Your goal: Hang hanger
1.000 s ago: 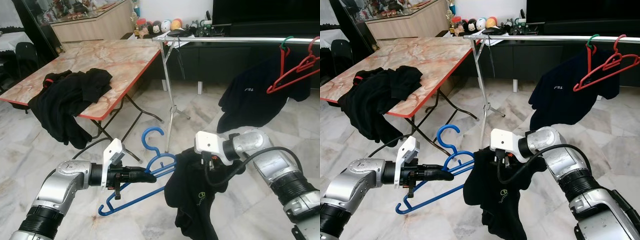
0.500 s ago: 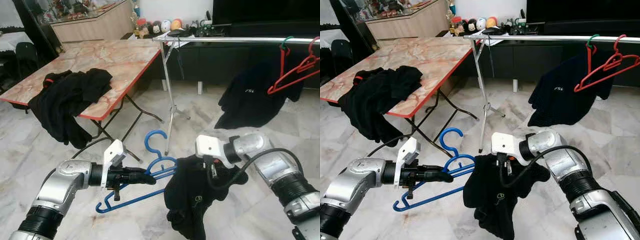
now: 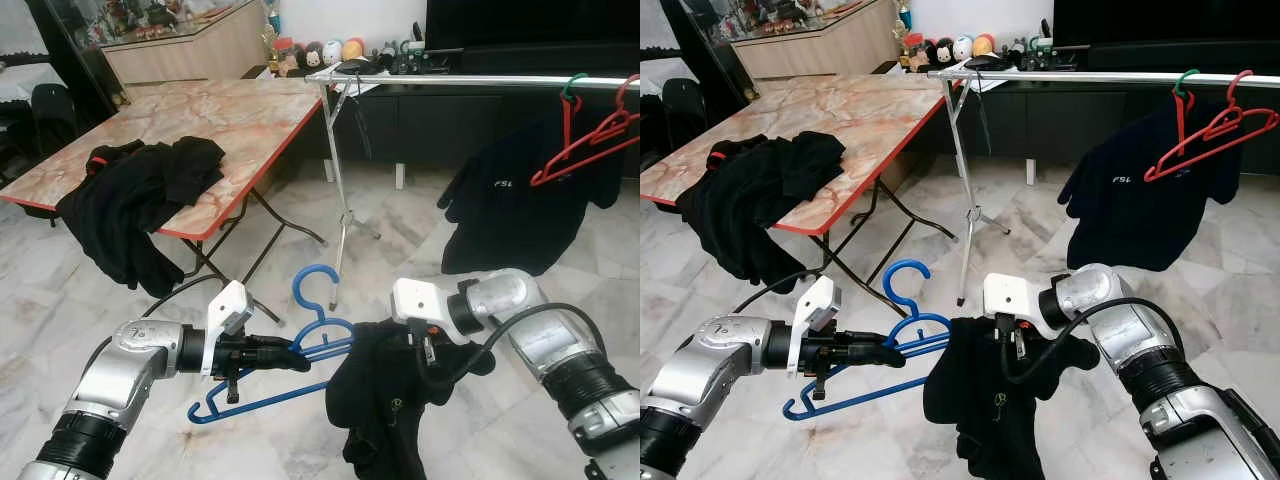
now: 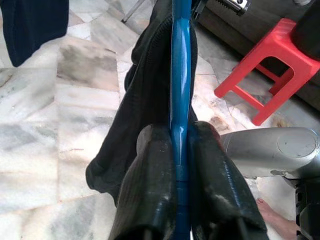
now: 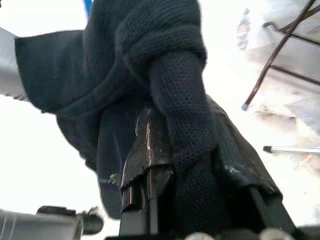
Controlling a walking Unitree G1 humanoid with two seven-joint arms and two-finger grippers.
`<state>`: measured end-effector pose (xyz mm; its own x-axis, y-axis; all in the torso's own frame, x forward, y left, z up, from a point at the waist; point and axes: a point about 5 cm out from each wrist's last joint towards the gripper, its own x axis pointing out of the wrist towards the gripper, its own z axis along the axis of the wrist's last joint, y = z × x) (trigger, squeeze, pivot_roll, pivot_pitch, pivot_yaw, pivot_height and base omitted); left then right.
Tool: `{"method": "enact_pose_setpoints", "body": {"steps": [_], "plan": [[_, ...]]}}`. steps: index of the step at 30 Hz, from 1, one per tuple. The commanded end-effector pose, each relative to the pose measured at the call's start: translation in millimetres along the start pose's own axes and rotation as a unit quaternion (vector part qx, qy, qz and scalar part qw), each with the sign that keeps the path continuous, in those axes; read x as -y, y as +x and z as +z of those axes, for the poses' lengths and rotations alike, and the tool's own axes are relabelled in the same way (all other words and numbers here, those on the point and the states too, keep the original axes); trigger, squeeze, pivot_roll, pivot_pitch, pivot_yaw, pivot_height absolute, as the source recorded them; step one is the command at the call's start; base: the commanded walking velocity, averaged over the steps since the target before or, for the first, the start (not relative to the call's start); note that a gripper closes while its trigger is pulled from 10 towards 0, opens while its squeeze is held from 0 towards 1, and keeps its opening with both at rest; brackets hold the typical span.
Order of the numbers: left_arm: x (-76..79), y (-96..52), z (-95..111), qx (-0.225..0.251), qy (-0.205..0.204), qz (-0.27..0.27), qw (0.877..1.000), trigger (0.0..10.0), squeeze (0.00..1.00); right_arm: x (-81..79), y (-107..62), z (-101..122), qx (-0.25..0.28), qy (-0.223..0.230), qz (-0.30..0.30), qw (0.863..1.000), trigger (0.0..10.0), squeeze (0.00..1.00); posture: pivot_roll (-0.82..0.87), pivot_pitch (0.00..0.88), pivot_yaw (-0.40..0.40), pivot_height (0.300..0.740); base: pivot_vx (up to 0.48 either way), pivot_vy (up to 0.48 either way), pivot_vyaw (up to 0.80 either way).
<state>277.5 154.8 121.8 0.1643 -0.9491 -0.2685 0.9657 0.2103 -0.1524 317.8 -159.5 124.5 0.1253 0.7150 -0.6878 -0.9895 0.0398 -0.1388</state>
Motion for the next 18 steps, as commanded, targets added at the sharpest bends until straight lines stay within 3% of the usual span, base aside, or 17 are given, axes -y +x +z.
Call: {"method": "enact_pose_setpoints", "body": {"steps": [1,18], "plan": [[-4.8,-2.8,16,0.023,0.025,0.005,0.999,10.0,1.0,-4.7,13.5,10,0.012,-0.021,0.027,0.999,0.0,0.0,-0.16,0.0,0.193,0.74,0.0,0.0,0.0],[2.1,-9.7,9,0.007,0.012,-0.019,1.0,10.0,1.0,-4.4,17.2,0,-0.018,-0.017,0.024,0.999,0.0,0.0,-0.16,0.0,0.175,0.74,0.0,0.0,0.0]]}}
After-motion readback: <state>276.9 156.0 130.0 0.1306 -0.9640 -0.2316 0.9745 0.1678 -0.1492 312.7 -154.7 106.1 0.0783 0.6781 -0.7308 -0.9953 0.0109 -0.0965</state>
